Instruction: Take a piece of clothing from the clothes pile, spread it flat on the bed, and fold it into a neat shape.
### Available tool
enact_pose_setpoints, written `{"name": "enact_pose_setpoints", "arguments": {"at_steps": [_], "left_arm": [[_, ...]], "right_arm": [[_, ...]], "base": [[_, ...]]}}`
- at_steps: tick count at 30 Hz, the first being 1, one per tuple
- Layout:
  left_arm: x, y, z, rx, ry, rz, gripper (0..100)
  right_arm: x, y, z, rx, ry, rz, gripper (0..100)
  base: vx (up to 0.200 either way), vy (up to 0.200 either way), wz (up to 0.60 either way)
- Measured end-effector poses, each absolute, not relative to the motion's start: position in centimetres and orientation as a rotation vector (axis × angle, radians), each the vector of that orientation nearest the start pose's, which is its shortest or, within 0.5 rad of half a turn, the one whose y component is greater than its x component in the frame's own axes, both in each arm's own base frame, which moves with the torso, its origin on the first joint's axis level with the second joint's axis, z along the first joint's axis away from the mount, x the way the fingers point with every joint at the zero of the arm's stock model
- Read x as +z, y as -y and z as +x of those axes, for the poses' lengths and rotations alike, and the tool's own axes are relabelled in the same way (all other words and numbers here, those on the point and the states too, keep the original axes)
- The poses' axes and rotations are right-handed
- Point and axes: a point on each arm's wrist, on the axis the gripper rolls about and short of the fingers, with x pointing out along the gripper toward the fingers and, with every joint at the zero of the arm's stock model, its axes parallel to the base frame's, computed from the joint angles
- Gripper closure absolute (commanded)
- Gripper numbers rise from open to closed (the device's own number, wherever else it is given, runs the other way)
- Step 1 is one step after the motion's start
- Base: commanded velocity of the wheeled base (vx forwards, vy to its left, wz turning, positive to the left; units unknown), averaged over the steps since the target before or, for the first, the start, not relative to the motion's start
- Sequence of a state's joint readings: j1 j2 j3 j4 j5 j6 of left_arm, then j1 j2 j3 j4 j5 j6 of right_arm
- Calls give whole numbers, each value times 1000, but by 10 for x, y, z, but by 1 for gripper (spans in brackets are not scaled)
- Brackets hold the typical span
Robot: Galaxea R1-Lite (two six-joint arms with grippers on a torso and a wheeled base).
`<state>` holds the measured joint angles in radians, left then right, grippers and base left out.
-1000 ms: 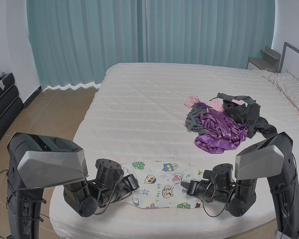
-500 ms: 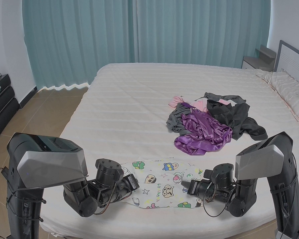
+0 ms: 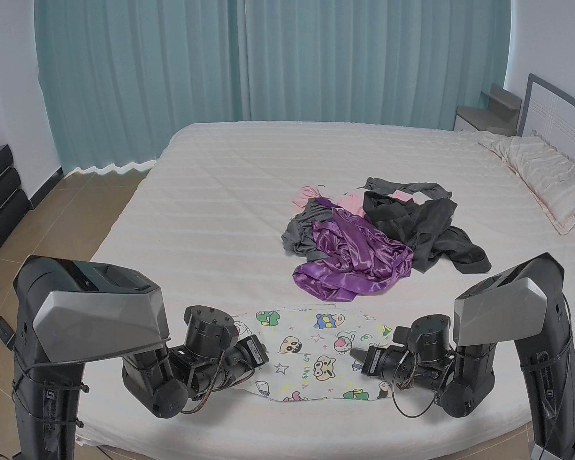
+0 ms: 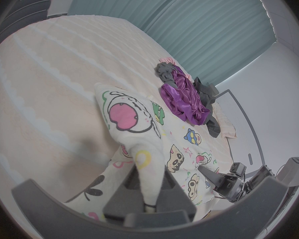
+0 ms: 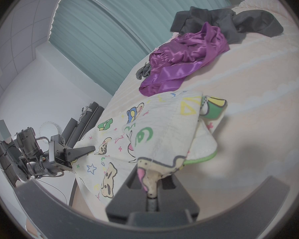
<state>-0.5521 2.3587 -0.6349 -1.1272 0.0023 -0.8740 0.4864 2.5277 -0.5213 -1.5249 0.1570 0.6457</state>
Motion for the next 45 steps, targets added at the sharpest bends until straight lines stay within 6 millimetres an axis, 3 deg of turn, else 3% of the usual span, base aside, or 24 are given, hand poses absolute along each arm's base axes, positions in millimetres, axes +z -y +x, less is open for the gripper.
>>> {"name": "enact_pose_setpoints", "arguments": {"at_steps": [4,19,20,28,33,41,45], "left_arm": [[-30,181,294,-241,-766,-662,100],[-31,181,292,-239,-775,-669,100],[-31,181,292,-237,-776,-675,0],[-31,182,292,-226,-777,-694,0],[-30,176,291,-209,-782,-704,0],[-13,144,300,-186,-787,-852,0],[-7,134,304,-182,-773,-888,0]], "right_arm": [[-65,-157,290,448,-668,531,100],[-63,-151,288,422,-657,531,100],[-63,-151,287,422,-658,530,0],[-61,-148,285,416,-659,532,0],[-54,-135,279,395,-675,540,0],[-37,-99,251,525,-772,498,0],[-34,-90,241,569,-787,439,0]], "base": [[0,-200,0],[0,0,0],[0,0,0],[0,0,0],[0,0,0],[0,0,0],[0,0,0]]}}
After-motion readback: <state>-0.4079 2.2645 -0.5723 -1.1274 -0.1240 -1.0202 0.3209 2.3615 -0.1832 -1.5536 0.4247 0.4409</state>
